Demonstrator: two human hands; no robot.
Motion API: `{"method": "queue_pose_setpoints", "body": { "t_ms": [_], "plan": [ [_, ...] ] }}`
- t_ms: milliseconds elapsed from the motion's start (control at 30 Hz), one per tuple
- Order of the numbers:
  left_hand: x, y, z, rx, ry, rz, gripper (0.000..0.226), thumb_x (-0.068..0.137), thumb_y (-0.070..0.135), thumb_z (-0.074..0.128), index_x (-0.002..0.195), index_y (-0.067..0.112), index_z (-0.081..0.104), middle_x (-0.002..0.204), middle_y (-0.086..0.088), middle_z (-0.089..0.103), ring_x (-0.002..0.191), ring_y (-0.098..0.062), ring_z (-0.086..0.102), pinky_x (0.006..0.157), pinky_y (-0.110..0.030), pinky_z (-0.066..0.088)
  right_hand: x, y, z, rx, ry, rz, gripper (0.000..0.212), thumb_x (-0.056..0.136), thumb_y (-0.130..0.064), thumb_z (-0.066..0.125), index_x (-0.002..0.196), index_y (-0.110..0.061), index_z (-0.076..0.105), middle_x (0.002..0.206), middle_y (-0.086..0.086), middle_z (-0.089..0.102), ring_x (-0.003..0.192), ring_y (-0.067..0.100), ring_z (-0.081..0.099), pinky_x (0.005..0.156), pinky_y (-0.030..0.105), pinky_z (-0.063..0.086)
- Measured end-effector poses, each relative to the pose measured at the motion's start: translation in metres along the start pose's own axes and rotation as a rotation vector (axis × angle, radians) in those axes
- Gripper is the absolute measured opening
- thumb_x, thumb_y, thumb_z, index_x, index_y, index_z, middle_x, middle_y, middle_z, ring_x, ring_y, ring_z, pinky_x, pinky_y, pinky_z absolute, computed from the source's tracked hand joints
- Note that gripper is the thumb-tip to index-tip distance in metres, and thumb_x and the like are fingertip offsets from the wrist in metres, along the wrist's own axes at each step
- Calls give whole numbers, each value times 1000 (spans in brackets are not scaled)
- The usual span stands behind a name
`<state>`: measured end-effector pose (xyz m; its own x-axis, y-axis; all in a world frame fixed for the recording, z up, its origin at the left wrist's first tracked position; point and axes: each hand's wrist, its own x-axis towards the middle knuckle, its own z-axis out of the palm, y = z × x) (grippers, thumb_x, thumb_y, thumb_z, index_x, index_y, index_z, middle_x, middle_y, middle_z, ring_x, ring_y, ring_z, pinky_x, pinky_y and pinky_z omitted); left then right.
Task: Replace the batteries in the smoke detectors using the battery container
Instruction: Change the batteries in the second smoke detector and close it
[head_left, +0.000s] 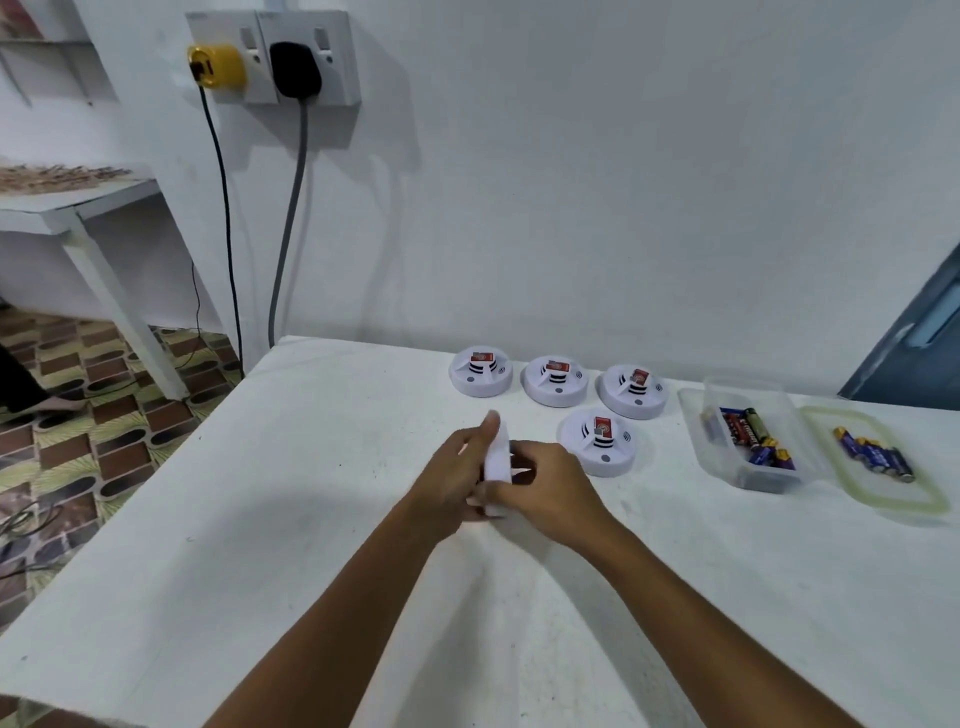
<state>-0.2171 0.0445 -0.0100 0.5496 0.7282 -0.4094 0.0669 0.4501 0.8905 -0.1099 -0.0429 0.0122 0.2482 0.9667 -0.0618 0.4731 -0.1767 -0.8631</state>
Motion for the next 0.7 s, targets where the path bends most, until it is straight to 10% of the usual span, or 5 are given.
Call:
{"method": "queue_pose_setpoints", "body": {
  "t_ms": [133, 333, 700],
  "plan": [
    [-10, 18, 0, 80, 162, 89, 47, 92, 64, 36, 116, 31, 58, 122, -3, 61, 111, -29, 60, 91, -50, 53, -3, 8, -13, 443, 2, 105, 29, 78, -1, 69, 105, -11, 68, 98, 7, 74, 96, 26, 69, 83, 43, 58],
    [-16, -9, -20, -9, 47, 184, 28, 94, 15, 58, 121, 17, 59, 119, -13, 65, 100, -33, 67, 83, -46, 57, -3, 31, -14, 1036, -78, 208, 42, 82, 22, 47, 117, 1, 57, 113, 23, 68, 102, 38, 66, 83, 45, 57],
    [-10, -29, -36, 77, 8, 360, 34, 88, 14, 64, 121, 12, 63, 110, -10, 72, 100, -29, 69, 82, -43, 57, 4, 61, 14, 975, -15, 316, 48, 78, 16, 63, 123, 3, 54, 117, 23, 66, 103, 42, 65, 92, 54, 52]
  ]
}}
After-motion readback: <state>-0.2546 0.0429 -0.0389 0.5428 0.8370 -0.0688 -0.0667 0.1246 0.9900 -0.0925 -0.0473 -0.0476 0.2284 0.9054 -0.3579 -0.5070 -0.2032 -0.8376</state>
